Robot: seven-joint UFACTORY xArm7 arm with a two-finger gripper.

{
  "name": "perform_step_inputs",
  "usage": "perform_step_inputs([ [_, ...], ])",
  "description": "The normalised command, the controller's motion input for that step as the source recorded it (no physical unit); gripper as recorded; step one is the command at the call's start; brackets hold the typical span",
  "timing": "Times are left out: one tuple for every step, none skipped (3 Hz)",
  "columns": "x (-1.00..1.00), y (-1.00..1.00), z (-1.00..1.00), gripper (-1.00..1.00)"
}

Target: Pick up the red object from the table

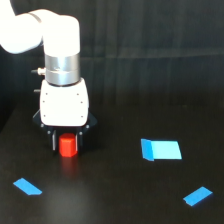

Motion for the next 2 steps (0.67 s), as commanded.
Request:
perform_step_inputs([
  [0.06, -0.17, 0.00, -0.93],
  [0.06, -0.12, 0.28, -0.99],
])
